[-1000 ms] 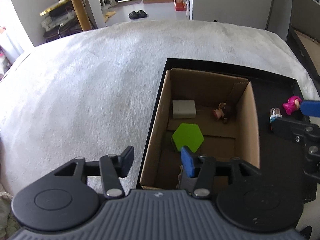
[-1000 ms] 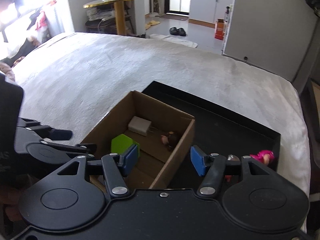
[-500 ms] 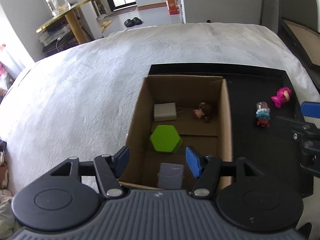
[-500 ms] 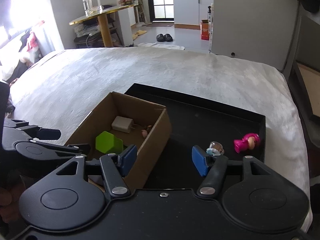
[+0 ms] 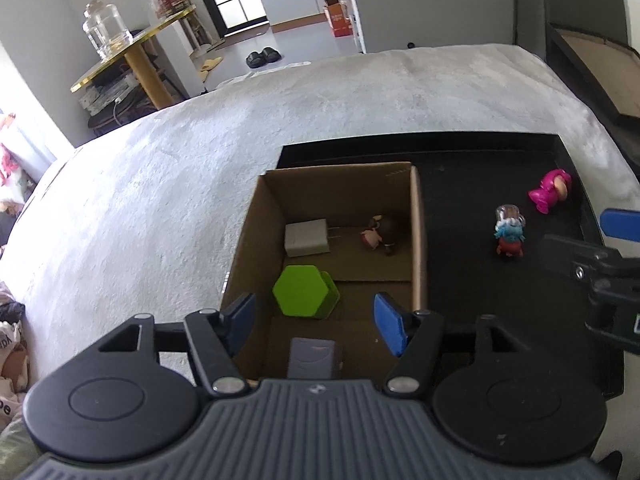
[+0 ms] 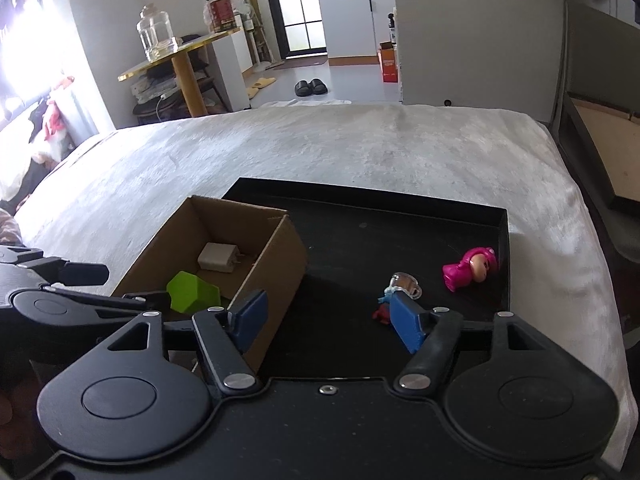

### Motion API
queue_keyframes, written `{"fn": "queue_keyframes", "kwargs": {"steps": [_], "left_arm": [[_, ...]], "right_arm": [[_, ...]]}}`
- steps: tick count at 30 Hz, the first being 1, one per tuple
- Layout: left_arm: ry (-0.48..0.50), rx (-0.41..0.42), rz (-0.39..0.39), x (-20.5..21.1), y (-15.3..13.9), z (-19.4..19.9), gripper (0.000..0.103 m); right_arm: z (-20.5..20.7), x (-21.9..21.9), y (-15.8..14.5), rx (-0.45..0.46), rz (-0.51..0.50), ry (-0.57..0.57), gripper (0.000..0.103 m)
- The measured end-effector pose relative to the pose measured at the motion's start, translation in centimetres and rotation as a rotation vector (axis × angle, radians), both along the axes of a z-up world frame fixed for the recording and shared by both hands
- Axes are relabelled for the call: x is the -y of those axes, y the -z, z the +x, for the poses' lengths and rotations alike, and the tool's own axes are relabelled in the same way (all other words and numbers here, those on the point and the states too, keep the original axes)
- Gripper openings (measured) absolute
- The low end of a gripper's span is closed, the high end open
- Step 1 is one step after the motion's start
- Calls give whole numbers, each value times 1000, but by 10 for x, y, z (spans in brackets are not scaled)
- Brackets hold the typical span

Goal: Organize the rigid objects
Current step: 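Move the right gripper back toward the blue-and-red figurine on the tray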

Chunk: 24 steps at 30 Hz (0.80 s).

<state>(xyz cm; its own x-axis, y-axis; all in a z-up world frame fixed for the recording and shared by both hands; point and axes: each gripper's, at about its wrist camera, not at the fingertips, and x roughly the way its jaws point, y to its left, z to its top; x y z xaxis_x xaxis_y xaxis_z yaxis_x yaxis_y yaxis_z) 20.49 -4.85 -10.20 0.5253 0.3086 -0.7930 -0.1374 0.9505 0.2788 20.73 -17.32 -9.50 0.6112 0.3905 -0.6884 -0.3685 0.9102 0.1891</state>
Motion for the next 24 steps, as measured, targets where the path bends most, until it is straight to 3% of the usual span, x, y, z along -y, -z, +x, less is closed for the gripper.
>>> {"fn": "queue_keyframes", "kwargs": {"steps": [8, 24], "left_arm": [[39, -11, 62, 24, 4, 7, 73], [63, -40, 148, 42, 18, 36, 74]], "right_arm": [[4, 18, 13, -19, 43, 30, 67], [35, 43, 41, -58, 97, 68, 67]]}}
